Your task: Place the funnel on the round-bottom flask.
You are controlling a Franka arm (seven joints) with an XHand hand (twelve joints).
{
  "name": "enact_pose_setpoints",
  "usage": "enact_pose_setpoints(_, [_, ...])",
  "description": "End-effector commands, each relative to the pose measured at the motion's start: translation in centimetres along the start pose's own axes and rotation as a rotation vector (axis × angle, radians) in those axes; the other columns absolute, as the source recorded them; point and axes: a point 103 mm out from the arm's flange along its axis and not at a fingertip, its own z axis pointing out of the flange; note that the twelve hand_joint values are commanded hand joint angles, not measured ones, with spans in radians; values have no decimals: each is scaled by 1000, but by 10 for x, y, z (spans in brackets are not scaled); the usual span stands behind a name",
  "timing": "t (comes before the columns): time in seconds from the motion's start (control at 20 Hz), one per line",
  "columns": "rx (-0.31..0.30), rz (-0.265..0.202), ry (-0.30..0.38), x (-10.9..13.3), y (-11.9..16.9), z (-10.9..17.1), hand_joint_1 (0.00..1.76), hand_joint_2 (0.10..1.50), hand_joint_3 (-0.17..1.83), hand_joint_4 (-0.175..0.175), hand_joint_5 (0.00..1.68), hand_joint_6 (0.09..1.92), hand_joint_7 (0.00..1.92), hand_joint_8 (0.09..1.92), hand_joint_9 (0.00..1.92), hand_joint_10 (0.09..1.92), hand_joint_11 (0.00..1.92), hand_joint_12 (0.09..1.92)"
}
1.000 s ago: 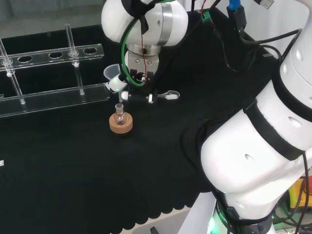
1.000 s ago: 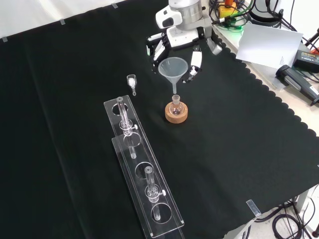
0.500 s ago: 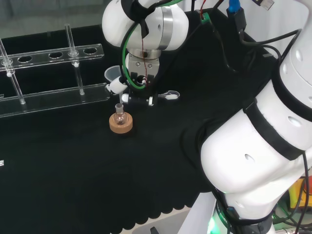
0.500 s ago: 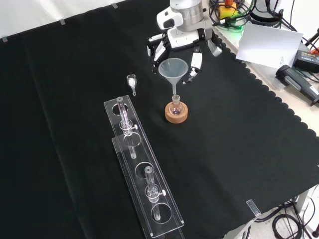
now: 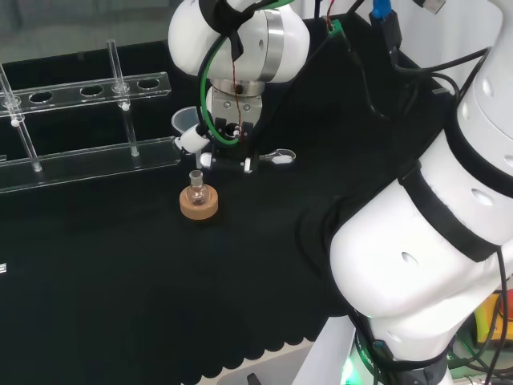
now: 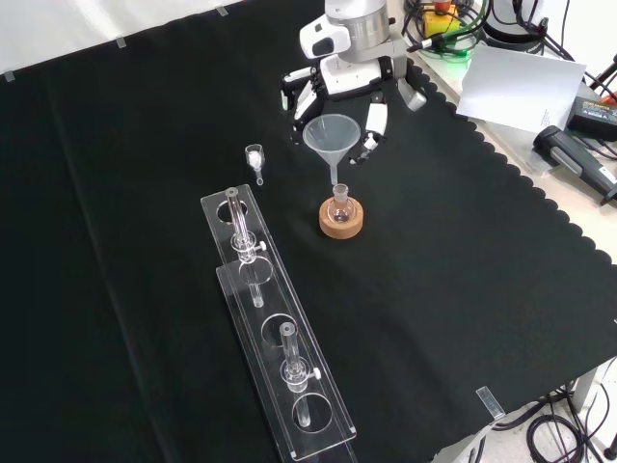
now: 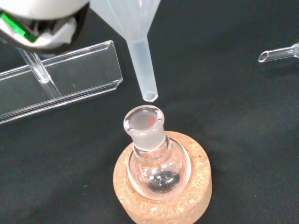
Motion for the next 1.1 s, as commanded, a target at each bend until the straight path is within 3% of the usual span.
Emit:
enact_pose_setpoints(0.05, [6,0,2,-1,0,2,897,489,906,79,865,596,1118,583,810,357,0,1280])
enact_pose_setpoints(1.1, [32,-9,10,7,7,13,896,490,910,78,866,600,1118,584,811,351,0,1278])
